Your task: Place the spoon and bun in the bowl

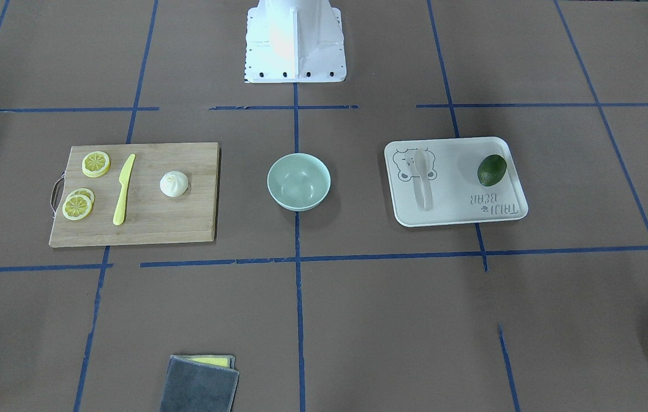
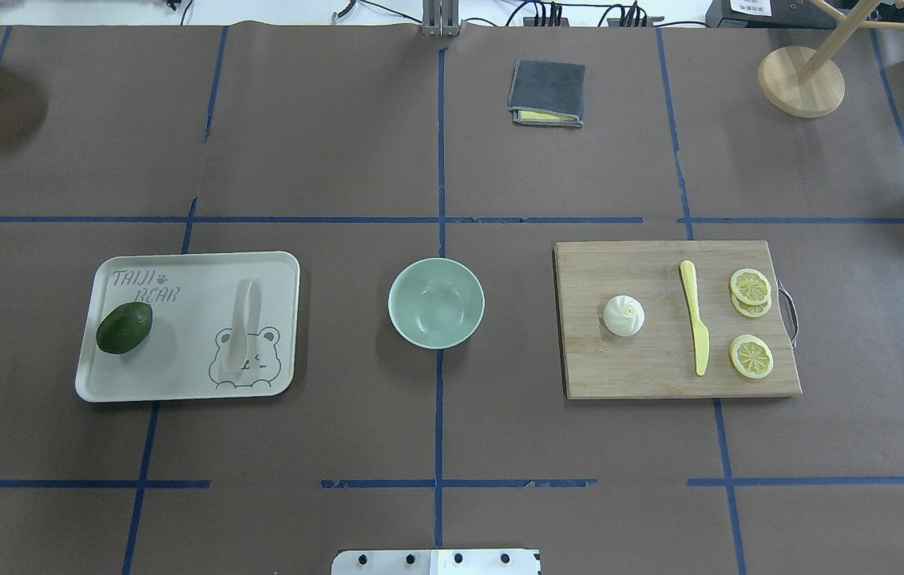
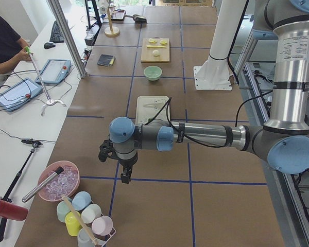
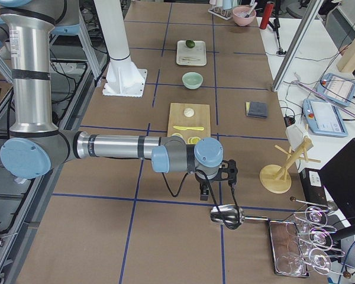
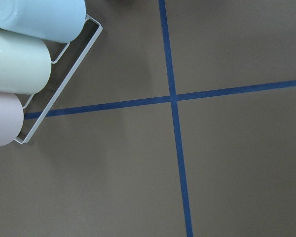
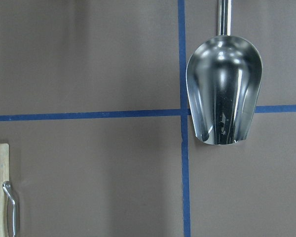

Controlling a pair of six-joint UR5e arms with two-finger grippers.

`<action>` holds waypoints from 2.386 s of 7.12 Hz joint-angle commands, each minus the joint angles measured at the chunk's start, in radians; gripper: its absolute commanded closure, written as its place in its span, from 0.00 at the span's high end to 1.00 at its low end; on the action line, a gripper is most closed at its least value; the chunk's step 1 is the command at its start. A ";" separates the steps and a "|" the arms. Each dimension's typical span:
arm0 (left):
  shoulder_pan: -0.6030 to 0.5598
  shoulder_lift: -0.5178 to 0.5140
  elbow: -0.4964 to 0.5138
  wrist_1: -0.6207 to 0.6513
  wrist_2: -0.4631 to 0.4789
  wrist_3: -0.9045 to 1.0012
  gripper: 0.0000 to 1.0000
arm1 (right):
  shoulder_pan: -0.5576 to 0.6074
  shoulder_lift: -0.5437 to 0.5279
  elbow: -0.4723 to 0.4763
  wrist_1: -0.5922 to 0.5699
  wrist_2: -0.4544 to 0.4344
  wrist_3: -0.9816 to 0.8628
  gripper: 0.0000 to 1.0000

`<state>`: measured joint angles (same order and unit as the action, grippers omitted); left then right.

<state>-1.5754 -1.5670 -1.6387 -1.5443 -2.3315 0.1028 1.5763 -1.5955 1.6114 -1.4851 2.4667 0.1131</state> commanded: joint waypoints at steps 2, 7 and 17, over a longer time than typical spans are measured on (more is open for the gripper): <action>0.002 -0.017 -0.018 -0.019 -0.002 -0.006 1.00 | 0.001 0.008 0.005 0.000 -0.002 0.013 1.00; 0.199 -0.108 -0.160 -0.230 0.009 -0.344 1.00 | -0.015 0.109 -0.010 -0.004 0.006 0.023 1.00; 0.874 -0.300 -0.138 -0.347 0.374 -1.288 1.00 | -0.360 0.287 0.131 0.141 -0.075 0.647 1.00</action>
<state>-0.7672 -1.8427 -1.7924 -1.8886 -2.0073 -1.1034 1.2550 -1.3203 1.7289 -1.3436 2.3985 0.7214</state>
